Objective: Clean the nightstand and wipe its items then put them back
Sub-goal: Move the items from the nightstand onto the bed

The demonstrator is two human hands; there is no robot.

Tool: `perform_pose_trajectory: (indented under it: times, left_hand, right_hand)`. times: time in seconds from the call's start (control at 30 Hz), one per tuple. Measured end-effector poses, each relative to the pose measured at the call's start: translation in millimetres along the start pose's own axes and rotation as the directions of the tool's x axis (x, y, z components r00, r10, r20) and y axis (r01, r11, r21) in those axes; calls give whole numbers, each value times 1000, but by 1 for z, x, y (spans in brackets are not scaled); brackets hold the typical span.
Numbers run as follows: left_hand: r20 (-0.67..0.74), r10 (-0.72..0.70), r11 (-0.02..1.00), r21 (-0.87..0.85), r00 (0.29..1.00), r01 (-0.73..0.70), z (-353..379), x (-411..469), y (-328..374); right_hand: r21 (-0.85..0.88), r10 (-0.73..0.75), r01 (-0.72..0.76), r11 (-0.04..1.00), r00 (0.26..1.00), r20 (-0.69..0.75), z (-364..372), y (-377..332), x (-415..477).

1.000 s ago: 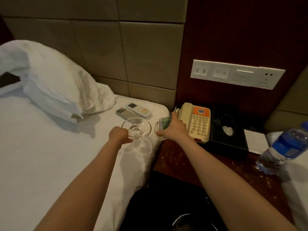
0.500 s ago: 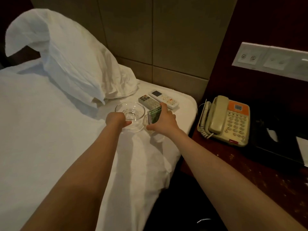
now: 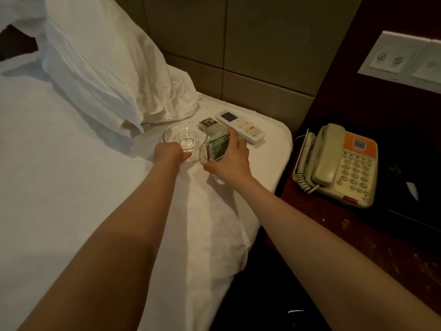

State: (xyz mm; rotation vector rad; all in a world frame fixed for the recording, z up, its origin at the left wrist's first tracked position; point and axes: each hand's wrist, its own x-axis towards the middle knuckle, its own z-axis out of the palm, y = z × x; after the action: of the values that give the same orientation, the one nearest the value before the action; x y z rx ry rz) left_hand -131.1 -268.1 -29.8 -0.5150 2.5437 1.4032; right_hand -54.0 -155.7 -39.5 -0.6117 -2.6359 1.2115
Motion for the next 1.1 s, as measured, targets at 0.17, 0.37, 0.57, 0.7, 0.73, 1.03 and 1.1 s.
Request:
perform_pose_trajectory:
  times: [0.17, 0.37, 0.57, 0.7, 0.73, 1.03, 1.1]
  left_hand:
    - [165, -57, 881, -455, 985, 127, 6, 9, 4]
    - [200, -120, 840, -502, 972, 207, 3, -1, 1]
    - [-228, 344, 938, 126, 911, -322, 6, -45, 24]
    - [-156, 584, 812, 144, 797, -566, 32, -74, 56]
    - [-91, 603, 797, 119, 793, -592, 42, -79, 62]
    - [496, 424, 781, 224, 758, -583, 147, -125, 61]
    - [554, 355, 775, 275, 753, -569, 166, -129, 58]
  right_hand:
    - [65, -37, 44, 997, 994, -98, 4, -1, -8]
    - [51, -14, 15, 999, 999, -29, 0, 0, -10]
    - [154, 42, -29, 988, 996, -79, -36, 13, -14]
    - [67, 40, -30, 997, 986, -160, -77, 34, -16]
    - [38, 52, -45, 998, 980, -193, -88, 42, -16]
    - [86, 501, -506, 858, 789, -355, -186, 129, -14]
    - [92, 550, -554, 827, 766, -334, -198, 147, -16]
